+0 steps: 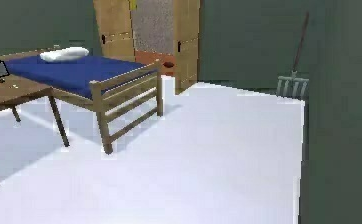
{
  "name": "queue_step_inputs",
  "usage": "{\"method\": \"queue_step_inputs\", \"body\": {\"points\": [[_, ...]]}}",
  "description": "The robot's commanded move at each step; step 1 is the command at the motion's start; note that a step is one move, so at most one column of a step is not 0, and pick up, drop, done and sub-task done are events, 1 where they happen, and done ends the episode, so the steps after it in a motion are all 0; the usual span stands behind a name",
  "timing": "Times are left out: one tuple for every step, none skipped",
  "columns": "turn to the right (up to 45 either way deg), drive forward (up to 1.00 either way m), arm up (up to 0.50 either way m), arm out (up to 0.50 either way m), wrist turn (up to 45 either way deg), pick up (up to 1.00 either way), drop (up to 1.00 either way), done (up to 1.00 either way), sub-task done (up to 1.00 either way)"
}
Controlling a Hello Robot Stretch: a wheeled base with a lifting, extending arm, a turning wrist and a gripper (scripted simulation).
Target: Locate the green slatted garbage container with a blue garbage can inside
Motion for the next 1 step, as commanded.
{"method": "queue_step_inputs", "body": {"points": [[45.0,0.00,0.00,0.00,0.0,0.00,0.00,0.00,0.00]]}}
